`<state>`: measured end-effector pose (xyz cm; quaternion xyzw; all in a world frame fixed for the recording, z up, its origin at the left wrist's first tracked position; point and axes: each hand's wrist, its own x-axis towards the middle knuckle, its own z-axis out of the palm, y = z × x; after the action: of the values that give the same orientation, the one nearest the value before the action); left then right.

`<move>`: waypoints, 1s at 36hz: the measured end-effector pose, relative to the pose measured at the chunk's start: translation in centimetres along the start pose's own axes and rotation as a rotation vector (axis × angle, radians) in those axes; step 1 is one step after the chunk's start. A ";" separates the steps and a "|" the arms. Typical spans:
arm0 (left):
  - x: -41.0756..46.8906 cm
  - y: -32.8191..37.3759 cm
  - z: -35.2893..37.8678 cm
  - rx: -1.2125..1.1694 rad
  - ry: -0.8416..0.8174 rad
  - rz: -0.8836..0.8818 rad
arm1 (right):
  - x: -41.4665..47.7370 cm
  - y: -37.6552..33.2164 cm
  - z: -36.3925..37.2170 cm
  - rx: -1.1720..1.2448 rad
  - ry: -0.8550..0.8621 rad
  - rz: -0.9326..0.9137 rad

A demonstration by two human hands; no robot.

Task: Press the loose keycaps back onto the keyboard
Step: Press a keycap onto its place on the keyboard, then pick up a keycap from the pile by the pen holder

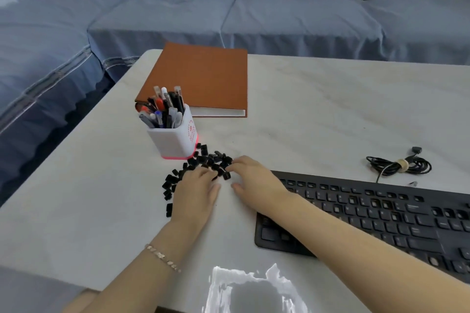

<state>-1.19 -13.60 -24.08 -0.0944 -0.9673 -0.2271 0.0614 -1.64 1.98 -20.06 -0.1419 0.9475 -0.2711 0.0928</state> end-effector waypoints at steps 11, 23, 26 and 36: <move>-0.8 0.0 -1.5 -0.259 0.001 -0.188 | 2.3 -0.3 1.8 -0.181 -0.071 -0.018; -2.0 2.1 -5.2 -1.360 -0.009 -0.951 | 1.7 0.0 1.8 -0.076 -0.145 0.045; -2.4 1.8 -5.1 -1.426 -0.019 -0.994 | 1.5 -0.1 1.7 -0.125 -0.164 0.036; -3.4 2.7 -5.1 -1.637 -0.072 -1.029 | -1.1 -0.3 0.6 0.106 0.075 -0.030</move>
<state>3.04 -14.05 -18.92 0.3202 -0.4340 -0.8268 -0.1599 -0.35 1.80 -20.31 -0.1407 0.9324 -0.3274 0.0604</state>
